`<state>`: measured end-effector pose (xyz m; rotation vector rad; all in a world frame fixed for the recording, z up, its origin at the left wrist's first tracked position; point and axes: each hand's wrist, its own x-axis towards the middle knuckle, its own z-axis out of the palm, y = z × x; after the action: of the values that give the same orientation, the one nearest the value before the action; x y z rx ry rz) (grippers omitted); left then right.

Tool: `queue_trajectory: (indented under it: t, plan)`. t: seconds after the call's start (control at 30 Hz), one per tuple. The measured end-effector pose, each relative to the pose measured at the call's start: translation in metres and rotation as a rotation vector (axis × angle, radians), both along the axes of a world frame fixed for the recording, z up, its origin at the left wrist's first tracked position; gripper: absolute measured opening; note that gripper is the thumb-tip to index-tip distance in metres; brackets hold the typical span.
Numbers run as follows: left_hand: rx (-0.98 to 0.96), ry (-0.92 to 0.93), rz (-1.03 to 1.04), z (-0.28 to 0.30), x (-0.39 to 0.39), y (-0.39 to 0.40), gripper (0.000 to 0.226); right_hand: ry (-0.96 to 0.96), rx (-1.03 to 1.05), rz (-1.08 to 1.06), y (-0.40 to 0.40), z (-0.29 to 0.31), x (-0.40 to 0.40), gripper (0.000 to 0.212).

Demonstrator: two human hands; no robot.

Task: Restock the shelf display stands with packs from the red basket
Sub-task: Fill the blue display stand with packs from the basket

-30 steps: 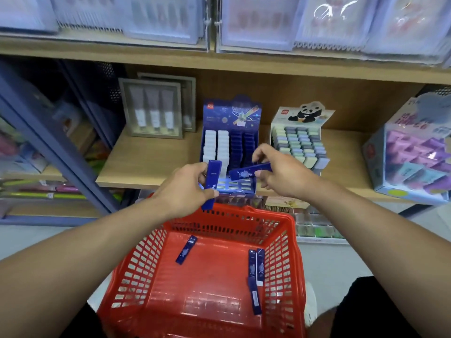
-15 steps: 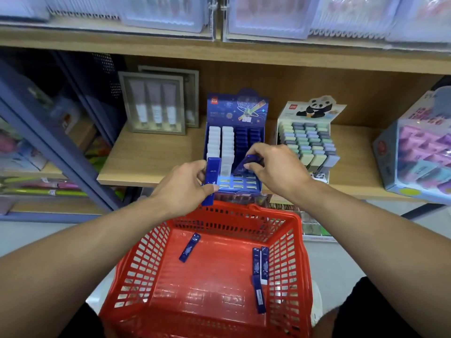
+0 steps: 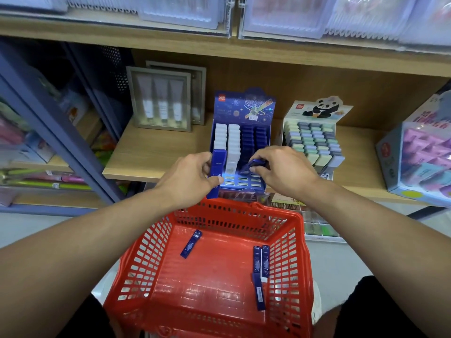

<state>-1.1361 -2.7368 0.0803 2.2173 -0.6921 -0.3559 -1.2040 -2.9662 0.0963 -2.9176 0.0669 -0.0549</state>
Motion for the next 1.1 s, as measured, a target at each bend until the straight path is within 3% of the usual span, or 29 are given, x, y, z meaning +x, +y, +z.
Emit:
queue_trajectory:
  t: [0.17,0.47,1.1]
  plan:
    - [0.003,-0.011,-0.009,0.002,0.000,0.000,0.014,0.009,0.008,0.040,0.006,-0.001,0.001,0.042]
    - [-0.008,-0.010,-0.026,0.003,-0.001,0.001,0.015,-0.266,0.052,-0.110,0.006,-0.003,0.004,0.025]
    - [0.015,-0.043,-0.025,-0.005,0.001,0.002,0.016,-0.233,0.056,-0.136,0.006,0.005,0.024,0.013]
